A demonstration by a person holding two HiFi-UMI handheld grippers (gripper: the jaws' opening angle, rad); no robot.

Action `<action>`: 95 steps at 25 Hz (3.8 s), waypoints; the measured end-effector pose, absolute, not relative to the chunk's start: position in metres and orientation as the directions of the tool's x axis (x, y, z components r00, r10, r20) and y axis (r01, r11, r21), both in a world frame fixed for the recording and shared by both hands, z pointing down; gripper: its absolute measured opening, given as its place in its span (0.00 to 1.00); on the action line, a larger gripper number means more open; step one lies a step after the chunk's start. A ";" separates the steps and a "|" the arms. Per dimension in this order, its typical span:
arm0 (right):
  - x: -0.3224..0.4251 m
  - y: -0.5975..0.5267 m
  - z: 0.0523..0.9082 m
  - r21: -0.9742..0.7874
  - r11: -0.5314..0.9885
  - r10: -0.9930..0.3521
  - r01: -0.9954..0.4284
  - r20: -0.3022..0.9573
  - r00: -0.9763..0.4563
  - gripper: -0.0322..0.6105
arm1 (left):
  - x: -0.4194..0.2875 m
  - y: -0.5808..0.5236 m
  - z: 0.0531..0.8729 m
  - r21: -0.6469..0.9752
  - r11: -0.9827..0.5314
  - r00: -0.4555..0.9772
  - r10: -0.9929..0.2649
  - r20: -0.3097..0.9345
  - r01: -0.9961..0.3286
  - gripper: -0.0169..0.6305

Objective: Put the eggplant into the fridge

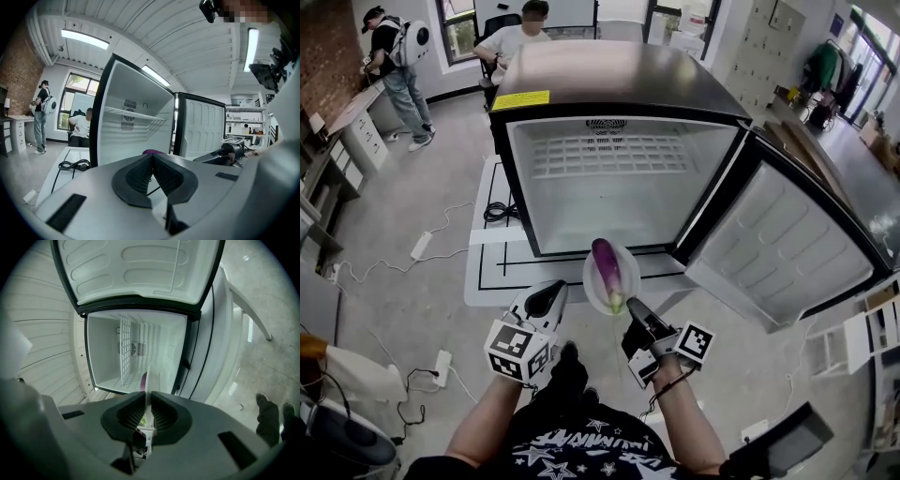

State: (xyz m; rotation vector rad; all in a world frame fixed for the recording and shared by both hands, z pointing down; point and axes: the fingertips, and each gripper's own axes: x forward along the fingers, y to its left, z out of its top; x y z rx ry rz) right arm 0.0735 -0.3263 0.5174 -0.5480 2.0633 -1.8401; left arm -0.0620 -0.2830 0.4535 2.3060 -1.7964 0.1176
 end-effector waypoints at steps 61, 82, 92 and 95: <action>-0.076 -0.506 0.593 -0.952 0.016 -0.380 -0.306 0.277 -0.883 0.09 | -0.128 -0.432 0.487 0.163 -0.259 0.292 -0.926 0.237 -0.952 0.04; -0.085 -0.504 0.597 -0.910 0.102 -0.313 -0.403 0.355 -0.881 0.11 | -0.127 -0.433 0.489 0.174 -0.251 0.288 -0.928 0.237 -0.952 0.04; -0.081 -0.503 0.597 -0.881 0.123 -0.324 -0.457 0.400 -0.857 0.18 | -0.132 -0.429 0.489 0.184 -0.229 0.270 -0.933 0.239 -0.956 0.04; -0.076 -0.500 0.597 -0.882 0.116 -0.332 -0.457 0.399 -0.855 0.18 | -0.130 -0.427 0.487 0.181 -0.230 0.270 -0.934 0.235 -0.956 0.04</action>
